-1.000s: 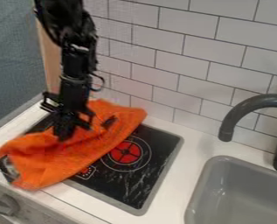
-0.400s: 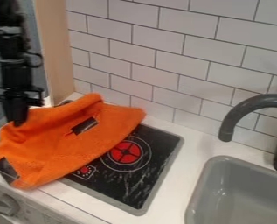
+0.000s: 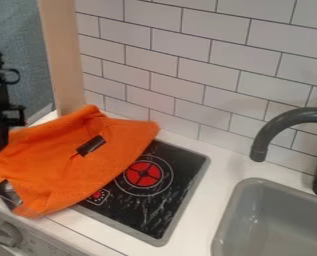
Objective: Unfold the cloth from bottom right to top left.
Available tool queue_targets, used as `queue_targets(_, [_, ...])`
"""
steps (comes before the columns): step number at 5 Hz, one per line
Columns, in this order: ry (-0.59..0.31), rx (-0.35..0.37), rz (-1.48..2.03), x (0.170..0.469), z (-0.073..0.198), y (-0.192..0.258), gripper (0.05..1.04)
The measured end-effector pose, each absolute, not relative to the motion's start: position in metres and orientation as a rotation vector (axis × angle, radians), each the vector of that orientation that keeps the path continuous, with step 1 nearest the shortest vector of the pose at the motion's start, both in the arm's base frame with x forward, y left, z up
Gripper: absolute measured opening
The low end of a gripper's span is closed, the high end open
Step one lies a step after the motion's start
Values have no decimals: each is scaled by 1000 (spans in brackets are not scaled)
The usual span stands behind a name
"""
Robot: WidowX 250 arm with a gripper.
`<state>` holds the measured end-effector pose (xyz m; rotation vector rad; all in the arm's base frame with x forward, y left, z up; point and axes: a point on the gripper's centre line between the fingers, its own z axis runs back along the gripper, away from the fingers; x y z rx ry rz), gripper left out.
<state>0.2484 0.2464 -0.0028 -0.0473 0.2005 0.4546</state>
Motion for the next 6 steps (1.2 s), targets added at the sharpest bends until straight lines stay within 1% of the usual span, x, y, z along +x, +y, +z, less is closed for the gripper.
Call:
queue_targets(1, [234, -30, 518, 244, -12, 261, 47])
queue_targets(2, [250, -29, 564, 243, -17, 268, 66])
queue_targets(3, [265, -36, 574, 243, -19, 269, 201])
queue_targets(6, [281, -52, 566, 244, -19, 263, 804])
